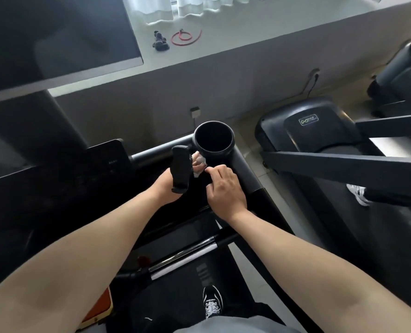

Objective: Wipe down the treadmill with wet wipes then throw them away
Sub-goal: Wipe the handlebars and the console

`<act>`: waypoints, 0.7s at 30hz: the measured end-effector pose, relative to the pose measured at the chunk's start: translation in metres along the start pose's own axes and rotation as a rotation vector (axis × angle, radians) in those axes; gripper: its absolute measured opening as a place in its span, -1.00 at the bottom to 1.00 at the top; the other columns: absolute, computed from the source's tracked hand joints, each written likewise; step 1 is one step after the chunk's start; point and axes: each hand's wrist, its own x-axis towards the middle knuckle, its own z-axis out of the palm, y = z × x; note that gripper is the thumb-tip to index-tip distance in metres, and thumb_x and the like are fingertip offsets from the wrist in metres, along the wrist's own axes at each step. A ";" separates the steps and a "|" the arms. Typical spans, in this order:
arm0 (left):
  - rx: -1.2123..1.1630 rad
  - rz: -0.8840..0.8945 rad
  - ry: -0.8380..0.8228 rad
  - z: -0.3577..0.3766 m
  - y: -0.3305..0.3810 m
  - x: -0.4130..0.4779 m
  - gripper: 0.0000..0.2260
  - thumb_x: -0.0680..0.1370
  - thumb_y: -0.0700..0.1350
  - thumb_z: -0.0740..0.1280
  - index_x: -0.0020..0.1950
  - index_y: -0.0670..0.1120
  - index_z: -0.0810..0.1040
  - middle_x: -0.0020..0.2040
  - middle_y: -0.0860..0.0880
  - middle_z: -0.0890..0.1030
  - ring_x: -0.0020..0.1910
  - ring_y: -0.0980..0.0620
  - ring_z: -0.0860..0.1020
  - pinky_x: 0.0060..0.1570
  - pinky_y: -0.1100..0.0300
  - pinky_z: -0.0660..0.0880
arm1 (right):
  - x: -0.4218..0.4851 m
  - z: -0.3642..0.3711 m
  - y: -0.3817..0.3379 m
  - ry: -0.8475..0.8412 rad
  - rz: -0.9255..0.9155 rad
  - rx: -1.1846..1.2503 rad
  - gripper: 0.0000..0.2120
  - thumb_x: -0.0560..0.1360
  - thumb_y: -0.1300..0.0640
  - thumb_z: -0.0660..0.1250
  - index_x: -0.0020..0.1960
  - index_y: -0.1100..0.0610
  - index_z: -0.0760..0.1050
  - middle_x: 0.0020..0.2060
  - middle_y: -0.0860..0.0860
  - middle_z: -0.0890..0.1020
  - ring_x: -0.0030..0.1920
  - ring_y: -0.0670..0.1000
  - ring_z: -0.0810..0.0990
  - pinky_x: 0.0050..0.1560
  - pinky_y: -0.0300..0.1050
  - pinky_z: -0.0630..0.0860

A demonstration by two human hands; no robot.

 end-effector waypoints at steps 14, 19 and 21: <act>-0.158 -0.135 0.336 0.047 0.023 -0.102 -0.70 0.64 -0.24 0.28 0.34 0.00 0.51 0.13 0.22 0.58 0.04 0.32 0.54 0.04 0.57 0.37 | -0.003 0.000 -0.002 0.041 0.023 0.042 -0.67 0.49 0.19 0.20 0.20 0.20 0.56 0.05 0.09 0.54 0.06 0.12 0.53 0.21 0.05 0.48; -0.049 0.145 0.306 0.061 0.022 -0.104 -0.75 0.55 -0.36 0.38 0.15 -0.08 0.61 0.30 0.05 0.62 0.34 0.15 0.52 0.35 0.23 0.45 | -0.004 -0.002 -0.005 0.045 0.028 0.063 -0.66 0.48 0.19 0.20 0.19 0.22 0.57 0.06 0.10 0.56 0.08 0.13 0.54 0.21 0.06 0.49; -0.006 0.237 0.251 0.062 0.029 -0.093 -0.75 0.52 -0.38 0.37 0.10 -0.09 0.62 0.27 0.03 0.63 0.32 0.03 0.56 0.33 0.10 0.49 | -0.004 -0.001 -0.003 0.040 0.036 0.088 -0.68 0.48 0.20 0.22 0.18 0.22 0.58 0.06 0.10 0.56 0.09 0.12 0.54 0.22 0.05 0.49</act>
